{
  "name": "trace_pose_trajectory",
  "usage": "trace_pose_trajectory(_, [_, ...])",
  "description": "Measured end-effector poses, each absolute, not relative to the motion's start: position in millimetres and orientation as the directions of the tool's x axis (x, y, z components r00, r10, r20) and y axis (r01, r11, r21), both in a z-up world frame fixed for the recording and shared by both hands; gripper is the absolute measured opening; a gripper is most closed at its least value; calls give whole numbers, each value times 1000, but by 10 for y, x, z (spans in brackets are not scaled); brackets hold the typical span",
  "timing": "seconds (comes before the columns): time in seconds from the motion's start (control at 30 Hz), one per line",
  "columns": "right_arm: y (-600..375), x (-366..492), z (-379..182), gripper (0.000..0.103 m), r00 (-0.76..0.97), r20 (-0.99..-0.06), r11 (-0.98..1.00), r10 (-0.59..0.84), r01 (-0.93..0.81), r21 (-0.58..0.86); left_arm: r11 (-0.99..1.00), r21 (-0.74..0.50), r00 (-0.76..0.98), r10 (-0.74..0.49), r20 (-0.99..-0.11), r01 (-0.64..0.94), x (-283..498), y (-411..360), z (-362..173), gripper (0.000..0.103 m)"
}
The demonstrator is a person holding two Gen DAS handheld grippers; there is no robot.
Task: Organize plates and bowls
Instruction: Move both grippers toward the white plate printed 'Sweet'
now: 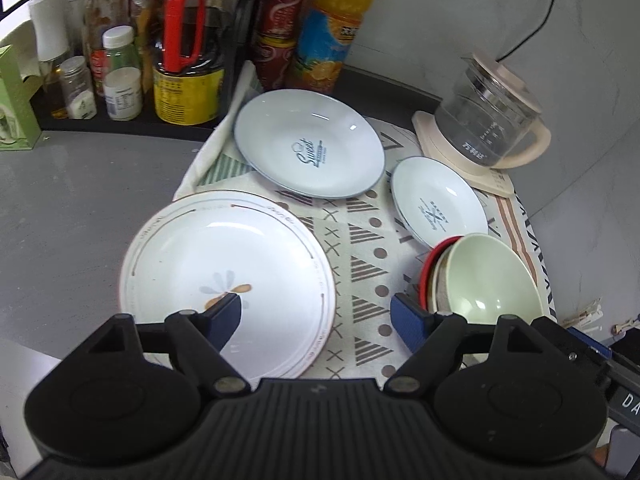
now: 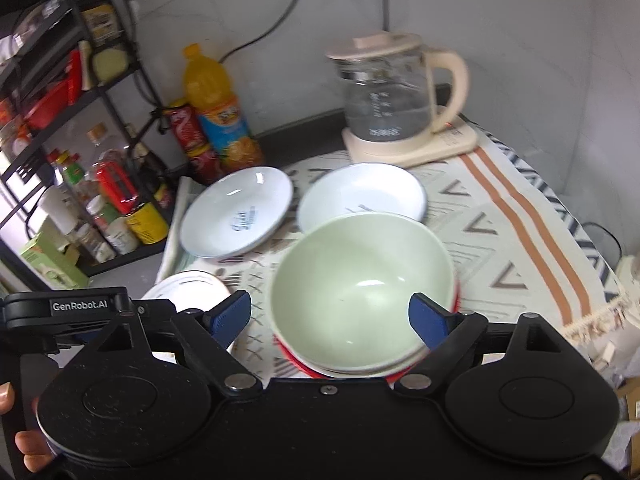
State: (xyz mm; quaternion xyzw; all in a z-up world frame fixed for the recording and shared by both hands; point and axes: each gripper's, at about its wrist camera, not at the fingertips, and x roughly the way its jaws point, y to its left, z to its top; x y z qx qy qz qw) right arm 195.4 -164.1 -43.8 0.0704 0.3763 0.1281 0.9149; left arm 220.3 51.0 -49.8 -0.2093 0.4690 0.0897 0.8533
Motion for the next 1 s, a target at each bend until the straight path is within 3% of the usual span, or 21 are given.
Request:
trace_pose_trajectory(0.47, [-1008,2207,-330,87,627,-675,915,389,-349,203,865,-253,545,27,-838,-433,2151,1010,-513,80])
trace_pose_trajectory(1.0, [-682,2773,-516,87,577,-711,906,403,-360,222,857,-253,545,40,-837,-450,2630,1305,-725,80])
